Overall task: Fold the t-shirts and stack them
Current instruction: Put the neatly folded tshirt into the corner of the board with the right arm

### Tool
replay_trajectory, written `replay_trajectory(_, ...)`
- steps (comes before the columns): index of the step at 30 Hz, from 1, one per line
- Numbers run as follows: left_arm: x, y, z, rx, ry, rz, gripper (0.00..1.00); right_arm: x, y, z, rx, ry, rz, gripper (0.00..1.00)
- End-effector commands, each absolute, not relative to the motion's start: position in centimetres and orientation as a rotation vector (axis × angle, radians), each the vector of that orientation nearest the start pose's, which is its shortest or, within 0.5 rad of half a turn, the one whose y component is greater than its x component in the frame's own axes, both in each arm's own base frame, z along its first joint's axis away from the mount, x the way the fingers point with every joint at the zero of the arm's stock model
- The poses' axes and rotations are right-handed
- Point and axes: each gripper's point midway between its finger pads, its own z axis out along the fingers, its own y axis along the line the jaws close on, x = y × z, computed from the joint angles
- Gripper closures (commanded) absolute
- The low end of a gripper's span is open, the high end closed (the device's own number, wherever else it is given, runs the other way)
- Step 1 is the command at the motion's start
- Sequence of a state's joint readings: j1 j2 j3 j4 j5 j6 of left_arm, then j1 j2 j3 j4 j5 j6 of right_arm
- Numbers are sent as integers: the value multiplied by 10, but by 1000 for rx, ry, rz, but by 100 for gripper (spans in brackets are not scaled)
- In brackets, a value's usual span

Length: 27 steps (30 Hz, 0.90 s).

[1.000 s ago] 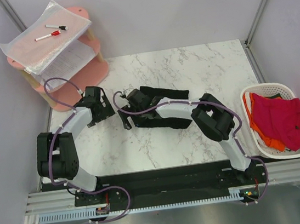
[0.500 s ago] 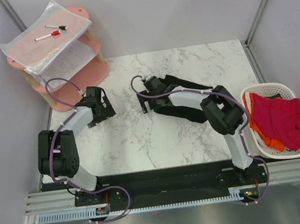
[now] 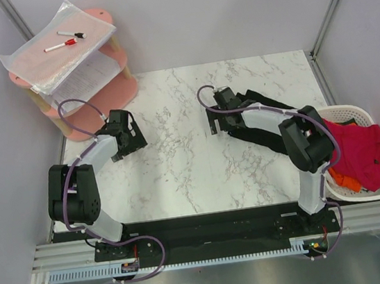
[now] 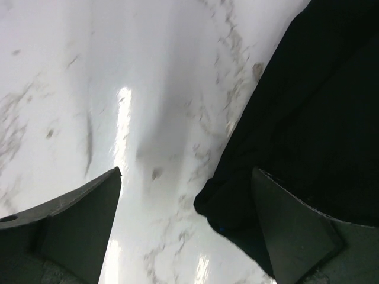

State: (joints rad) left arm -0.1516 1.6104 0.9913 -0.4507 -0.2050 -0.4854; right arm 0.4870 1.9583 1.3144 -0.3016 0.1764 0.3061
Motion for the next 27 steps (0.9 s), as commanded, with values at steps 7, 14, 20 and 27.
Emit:
replay_trajectory(7, 360, -44, 42, -492, 2540, -7, 0, 348, 243, 114, -317, 2405, 544, 2)
replay_trajectory(14, 360, -45, 39, -477, 2554, -10, 0, 292, 191, 45, -192, 2692, 305, 2)
replay_trajectory(20, 357, -45, 35, -474, 2566, -2, 0, 273, 159, 53, -61, 2680, 172, 2)
replay_trajectory(27, 358, -47, 28, -469, 2581, -8, 0, 252, 99, 24, 121, 2770, -110, 2)
